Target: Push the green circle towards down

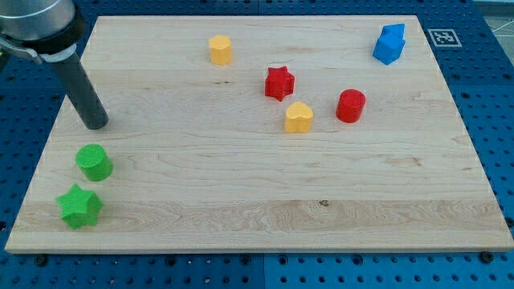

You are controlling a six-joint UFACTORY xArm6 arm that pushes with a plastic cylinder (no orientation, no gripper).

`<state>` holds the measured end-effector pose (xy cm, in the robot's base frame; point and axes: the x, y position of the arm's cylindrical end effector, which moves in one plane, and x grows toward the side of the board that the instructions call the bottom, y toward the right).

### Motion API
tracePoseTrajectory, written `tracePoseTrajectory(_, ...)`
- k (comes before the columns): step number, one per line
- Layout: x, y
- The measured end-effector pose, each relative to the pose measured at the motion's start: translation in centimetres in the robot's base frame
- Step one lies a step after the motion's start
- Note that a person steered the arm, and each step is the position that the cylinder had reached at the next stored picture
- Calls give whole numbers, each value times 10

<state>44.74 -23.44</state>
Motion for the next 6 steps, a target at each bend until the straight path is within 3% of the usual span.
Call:
tracePoseTrajectory(2,19,-18)
tracePoseTrajectory(5,37,6)
tracePoseTrajectory(6,60,6)
